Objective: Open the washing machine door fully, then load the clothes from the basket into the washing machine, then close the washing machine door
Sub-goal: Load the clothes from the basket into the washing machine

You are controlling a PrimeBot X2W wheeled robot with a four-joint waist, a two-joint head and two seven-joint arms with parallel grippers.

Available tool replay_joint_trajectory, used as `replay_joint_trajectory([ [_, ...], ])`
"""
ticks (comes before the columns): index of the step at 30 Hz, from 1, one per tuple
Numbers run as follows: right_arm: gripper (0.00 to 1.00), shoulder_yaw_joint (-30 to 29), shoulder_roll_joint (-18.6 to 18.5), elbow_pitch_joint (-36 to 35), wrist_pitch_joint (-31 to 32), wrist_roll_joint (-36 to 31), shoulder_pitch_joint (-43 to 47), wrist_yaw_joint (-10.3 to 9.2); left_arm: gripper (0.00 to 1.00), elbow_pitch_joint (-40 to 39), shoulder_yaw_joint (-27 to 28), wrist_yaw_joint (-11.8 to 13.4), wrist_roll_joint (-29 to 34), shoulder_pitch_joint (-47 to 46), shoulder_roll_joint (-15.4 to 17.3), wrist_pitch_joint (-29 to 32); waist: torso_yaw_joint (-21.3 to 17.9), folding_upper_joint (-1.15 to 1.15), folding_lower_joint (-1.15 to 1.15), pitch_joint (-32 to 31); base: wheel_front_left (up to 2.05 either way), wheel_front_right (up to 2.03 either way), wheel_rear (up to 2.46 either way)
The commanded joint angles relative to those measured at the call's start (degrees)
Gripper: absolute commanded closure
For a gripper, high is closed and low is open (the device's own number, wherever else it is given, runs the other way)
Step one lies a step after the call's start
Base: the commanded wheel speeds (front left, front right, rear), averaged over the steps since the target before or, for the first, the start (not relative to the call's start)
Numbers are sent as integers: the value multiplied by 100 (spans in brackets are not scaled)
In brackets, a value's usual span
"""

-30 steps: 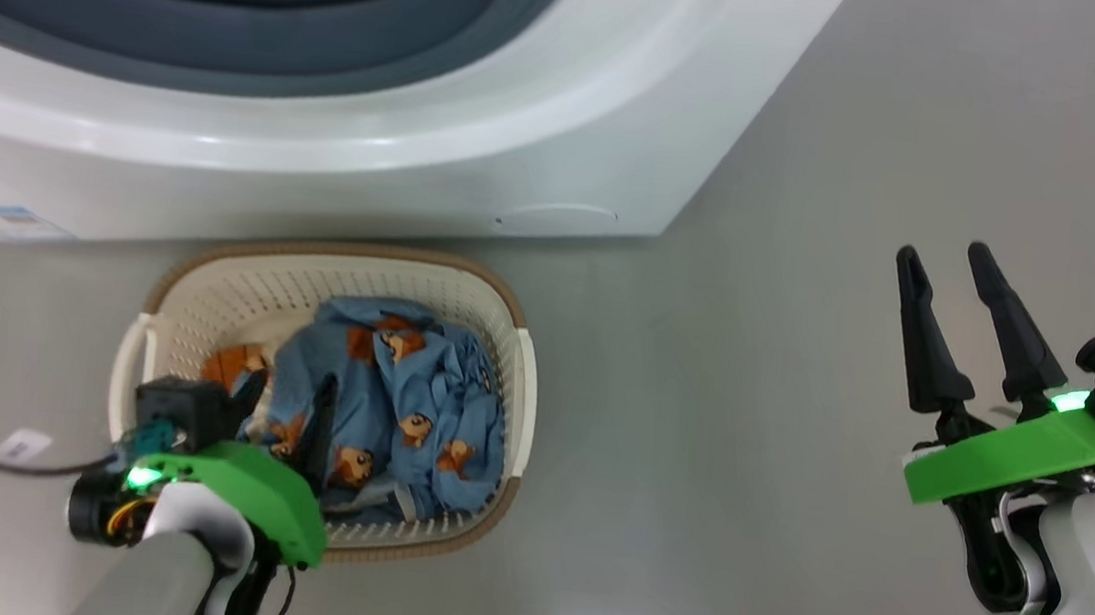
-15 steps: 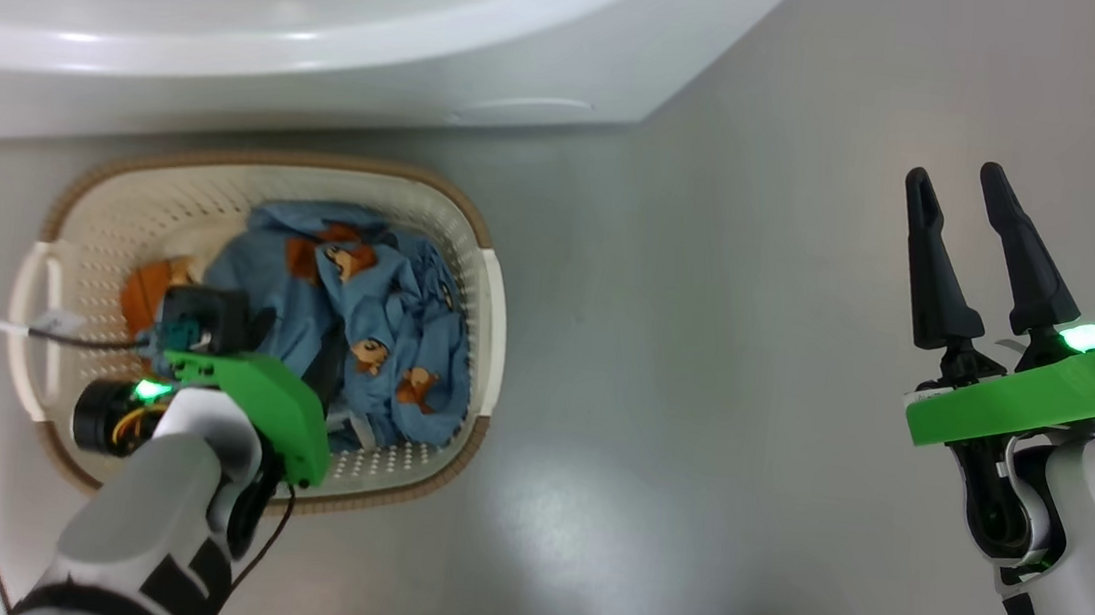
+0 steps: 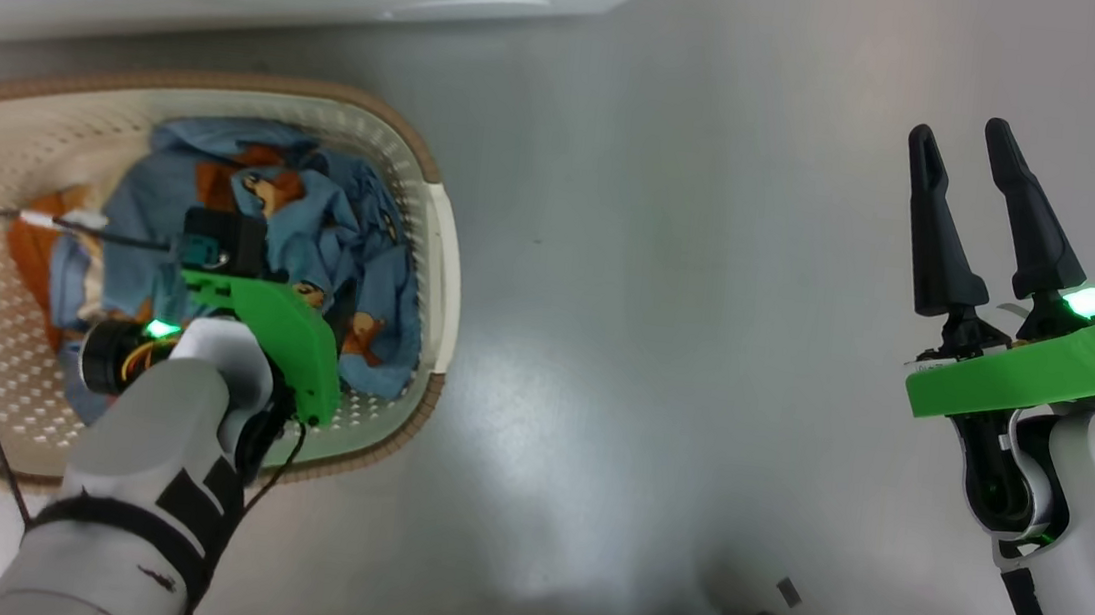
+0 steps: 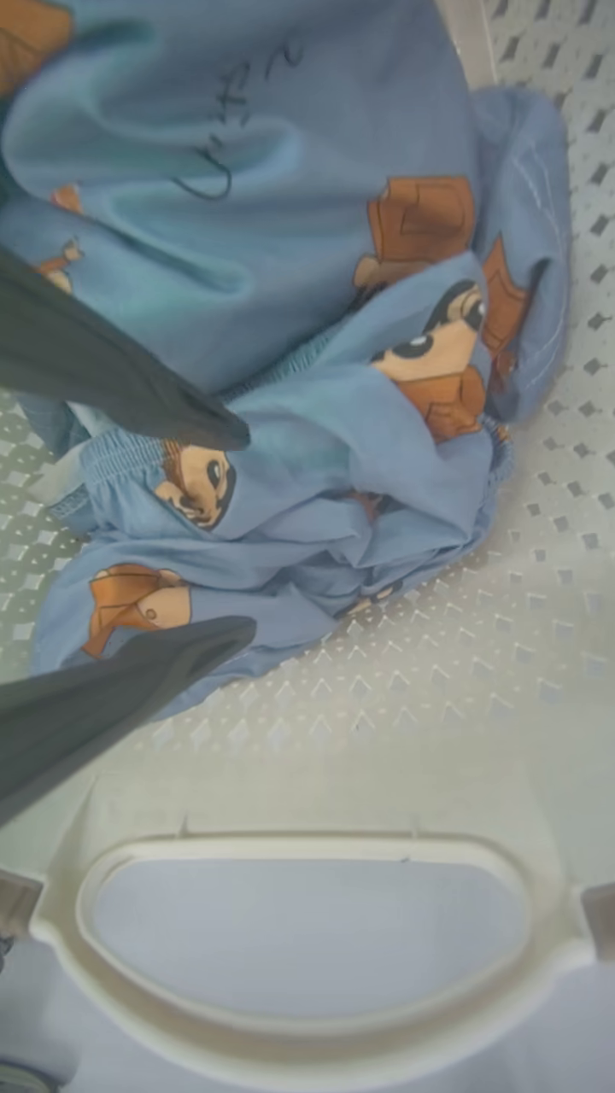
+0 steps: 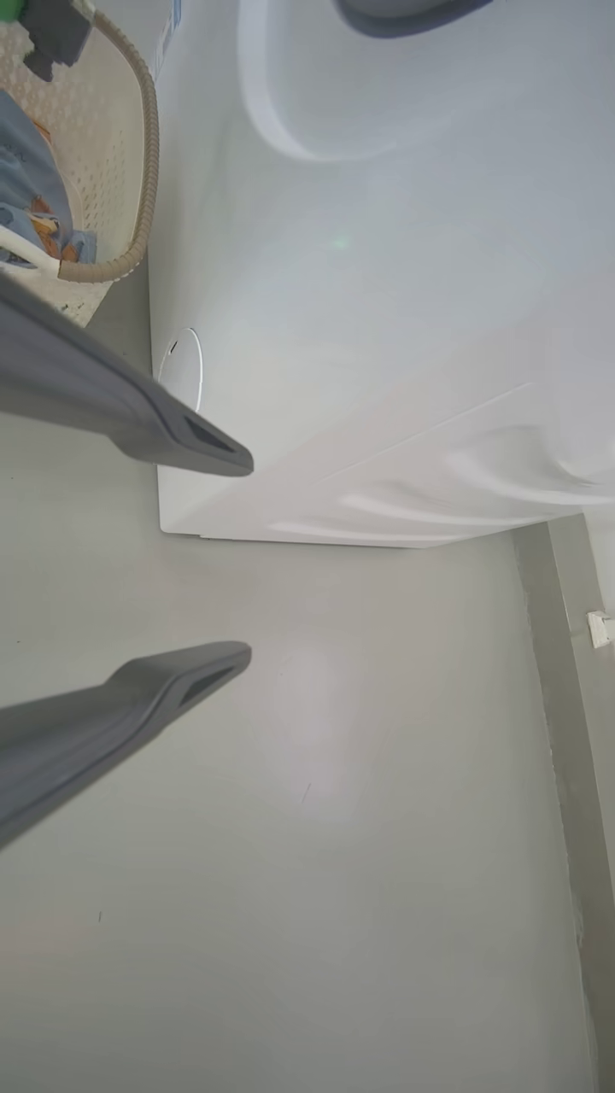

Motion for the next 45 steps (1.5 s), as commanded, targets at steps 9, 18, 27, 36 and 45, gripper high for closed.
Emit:
replay_joint_trajectory([
  [9,0,114,72,-198,-46,21,-27,43,0,268,-99,109,17,-347,249,455,-393,0,0,579,0,0,0],
  [18,0,138,130,-219,-46,31,-39,43,51,342,-42,628,-42,-455,359,587,-523,0,0,687,0,0,0],
  [27,0,186,98,-187,-46,-8,-65,43,100,356,-26,619,-122,-375,296,428,-402,0,0,529,0,0,0],
  [36,0,252,119,-126,-46,-11,-72,43,100,361,94,333,-332,64,243,-161,-233,0,0,-164,0,0,0],
  [45,0,303,90,52,-46,-11,136,43,100,219,143,-3,-585,655,77,-914,-46,0,0,-1206,0,0,0],
])
